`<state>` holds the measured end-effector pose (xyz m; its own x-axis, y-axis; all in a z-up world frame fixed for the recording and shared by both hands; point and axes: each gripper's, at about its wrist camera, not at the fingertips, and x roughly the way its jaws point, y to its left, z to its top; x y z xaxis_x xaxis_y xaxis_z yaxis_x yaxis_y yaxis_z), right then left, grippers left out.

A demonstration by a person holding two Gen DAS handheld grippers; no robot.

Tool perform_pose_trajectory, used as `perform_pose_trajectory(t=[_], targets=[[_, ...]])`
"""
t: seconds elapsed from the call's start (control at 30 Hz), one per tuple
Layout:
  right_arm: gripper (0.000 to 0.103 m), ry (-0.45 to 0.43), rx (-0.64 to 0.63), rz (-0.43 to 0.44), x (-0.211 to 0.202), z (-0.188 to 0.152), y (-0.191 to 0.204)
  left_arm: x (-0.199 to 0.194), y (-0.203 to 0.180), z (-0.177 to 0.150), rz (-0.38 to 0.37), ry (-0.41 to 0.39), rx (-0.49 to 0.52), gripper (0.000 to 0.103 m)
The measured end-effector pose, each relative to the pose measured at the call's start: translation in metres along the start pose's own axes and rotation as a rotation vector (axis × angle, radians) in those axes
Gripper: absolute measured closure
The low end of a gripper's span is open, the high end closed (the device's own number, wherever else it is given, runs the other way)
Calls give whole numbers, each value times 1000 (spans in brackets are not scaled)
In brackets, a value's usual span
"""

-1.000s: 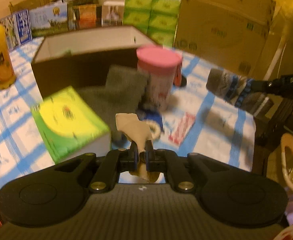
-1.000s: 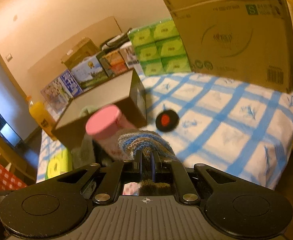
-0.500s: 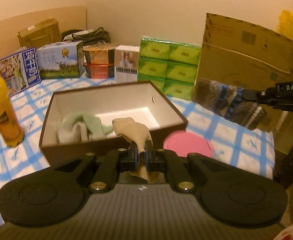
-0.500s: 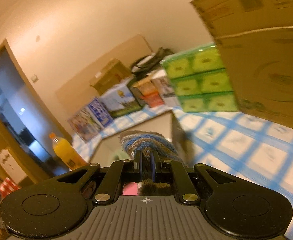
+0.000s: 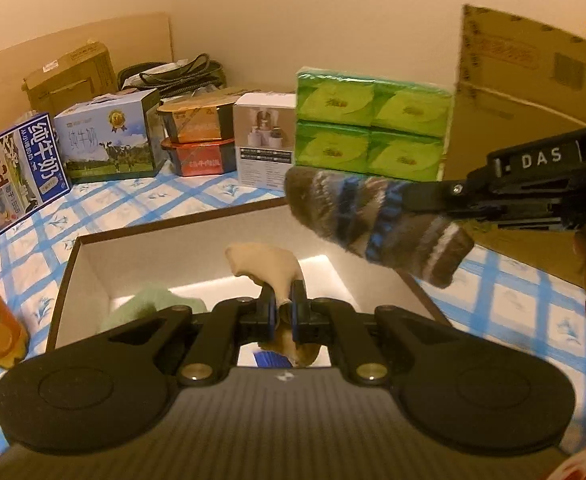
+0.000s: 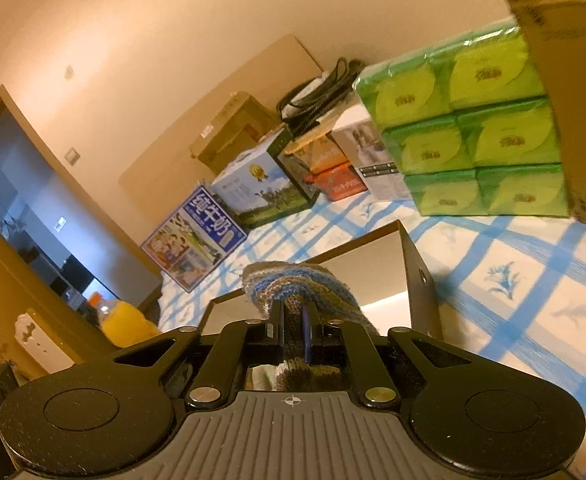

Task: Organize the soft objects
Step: 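Carry the stocking and striped sock into the brown box and open both grippers, then move both grippers back toward the grey sock beside the pink cup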

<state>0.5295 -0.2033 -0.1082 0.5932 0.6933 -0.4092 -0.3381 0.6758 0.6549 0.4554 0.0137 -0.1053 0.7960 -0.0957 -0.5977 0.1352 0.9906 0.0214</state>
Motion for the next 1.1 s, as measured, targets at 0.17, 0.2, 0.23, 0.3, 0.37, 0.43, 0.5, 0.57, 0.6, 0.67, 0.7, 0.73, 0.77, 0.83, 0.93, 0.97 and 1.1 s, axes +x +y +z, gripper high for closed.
perform_pose_trajectory(t=[0.17,0.2,0.23,0.3,0.37,0.43,0.5,0.57,0.6,0.67,0.7,0.73,0.77,0.83,0.93,0.97,1.1], targets=[[94,21,-5,1,40,6,-14,37,10,8,9,15,-28,96],[94,19,-9,-4,46,6,-17,44,12,9,5,17,-35,96],[90,23,-12,-14,50,6,-18,50,13,10,0,23,-42,91],[78,35,-27,-34,57,6,-20,61,18,9,-16,45,-60,84],[49,42,-47,-60,59,3,-22,72,22,7,-3,72,-81,75],[48,39,-62,-55,55,1,-23,76,24,4,5,87,-80,71],[48,41,-65,-55,45,-1,-23,74,27,0,8,96,-89,70],[48,38,-63,-55,32,-4,-25,68,30,-4,7,103,-102,70],[48,35,-62,-55,25,-6,-26,63,31,-6,7,107,-109,70],[48,33,-60,-61,7,-11,-28,51,34,-10,6,108,-122,69],[48,31,-61,-65,0,-12,-28,45,35,-12,2,108,-126,69],[48,29,-64,-68,-10,-15,-28,37,35,-14,0,108,-132,68],[48,26,-62,-72,-19,-18,-28,28,36,-17,-2,108,-139,68],[48,24,-51,-80,-39,-23,-30,12,35,-21,-4,111,-145,68],[48,6,-31,-91,-67,-31,-31,-14,32,-29,-8,103,-157,68],[48,4,-29,-97,-75,-34,-29,-23,31,-31,-12,101,-162,68],[48,4,-15,-114,-110,-49,-27,-58,26,-43,-21,83,-180,66]])
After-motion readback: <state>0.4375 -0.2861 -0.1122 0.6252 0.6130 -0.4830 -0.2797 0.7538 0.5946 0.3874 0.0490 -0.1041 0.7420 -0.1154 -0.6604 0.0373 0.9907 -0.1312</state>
